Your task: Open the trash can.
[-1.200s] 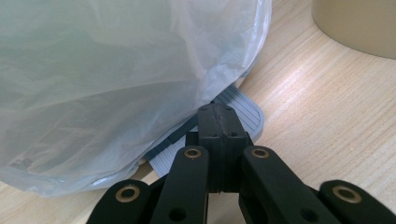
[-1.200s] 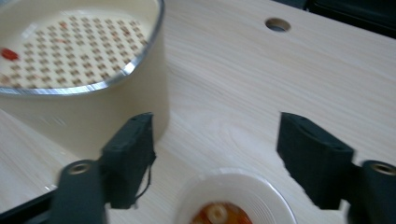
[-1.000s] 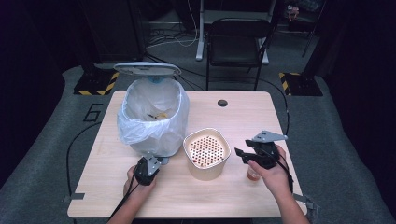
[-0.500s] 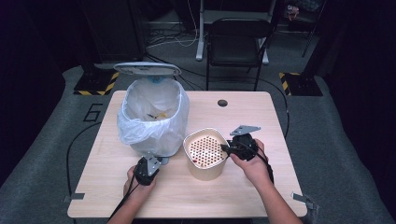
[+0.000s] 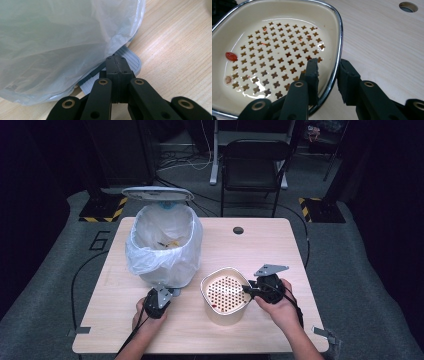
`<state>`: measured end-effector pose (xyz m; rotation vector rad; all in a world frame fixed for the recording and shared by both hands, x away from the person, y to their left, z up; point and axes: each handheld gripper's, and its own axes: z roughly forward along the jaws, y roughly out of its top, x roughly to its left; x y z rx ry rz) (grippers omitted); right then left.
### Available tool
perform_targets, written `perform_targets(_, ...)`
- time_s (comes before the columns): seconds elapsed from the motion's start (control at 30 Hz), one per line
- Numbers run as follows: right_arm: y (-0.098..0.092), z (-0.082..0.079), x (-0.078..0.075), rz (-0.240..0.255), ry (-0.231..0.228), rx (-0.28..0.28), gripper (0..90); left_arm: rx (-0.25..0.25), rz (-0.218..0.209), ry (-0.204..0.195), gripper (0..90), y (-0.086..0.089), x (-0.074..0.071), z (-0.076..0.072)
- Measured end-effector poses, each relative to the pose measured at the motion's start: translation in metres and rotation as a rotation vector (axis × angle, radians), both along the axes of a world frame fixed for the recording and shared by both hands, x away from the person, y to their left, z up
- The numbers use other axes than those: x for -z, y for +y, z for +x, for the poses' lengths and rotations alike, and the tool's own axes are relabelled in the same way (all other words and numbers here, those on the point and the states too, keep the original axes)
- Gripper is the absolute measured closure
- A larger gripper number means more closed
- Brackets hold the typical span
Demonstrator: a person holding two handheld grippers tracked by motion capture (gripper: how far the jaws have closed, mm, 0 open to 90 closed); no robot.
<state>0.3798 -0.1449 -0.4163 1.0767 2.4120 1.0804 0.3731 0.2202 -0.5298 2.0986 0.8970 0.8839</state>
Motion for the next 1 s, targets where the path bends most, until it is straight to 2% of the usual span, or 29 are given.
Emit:
perform_targets(0.07,-0.007,-0.01,0.001,0.017,-0.007,-0.003,68.0,-0.001,0.0,-0.002,90.0,0.0,0.0,0.0)
perform_targets(0.1,-0.009,-0.012,0.0,0.028,-0.012,-0.002,61.0,0.0,-0.001,0.0,90.0,0.0,0.0,0.0)
perform_targets(0.13,-0.009,-0.012,0.0,0.028,-0.012,-0.002,61.0,0.0,-0.001,0.0,90.0,0.0,0.0,0.0)
perform_targets(0.17,-0.014,-0.017,-0.004,0.064,-0.021,0.014,51.1,-0.001,0.0,-0.003,90.0,0.0,0.0,0.0)
perform_targets(0.2,-0.014,-0.017,-0.004,0.064,-0.021,0.014,51.1,-0.001,0.0,-0.003,90.0,0.0,0.0,0.0)
perform_targets(0.23,-0.02,-0.022,-0.009,0.079,-0.042,0.033,46.1,-0.002,-0.002,-0.001,90.0,0.0,0.0,0.0)
perform_targets(0.33,-0.026,-0.026,-0.013,0.081,-0.068,0.047,42.3,-0.001,0.0,-0.001,90.0,0.0,0.0,0.0)
perform_targets(0.37,-0.034,-0.029,-0.016,0.083,-0.079,0.073,37.6,0.002,0.003,0.003,90.0,0.0,0.0,0.0)
perform_targets(0.43,-0.038,-0.03,-0.016,0.079,-0.09,0.08,35.2,0.003,0.003,0.009,90.0,0.001,-0.001,0.0)
perform_targets(0.47,-0.045,-0.03,-0.015,0.067,-0.1,0.102,30.0,0.001,0.002,0.001,90.0,0.0,0.0,0.0)
perform_targets(0.8,-0.065,-0.03,0.007,0.025,-0.113,0.169,17.3,-0.003,0.0,-0.003,90.0,0.0,0.0,0.0)
perform_targets(1.0,-0.072,-0.029,0.018,0.006,-0.104,0.195,15.3,-0.001,-0.002,0.003,90.0,0.0,0.0,0.0)
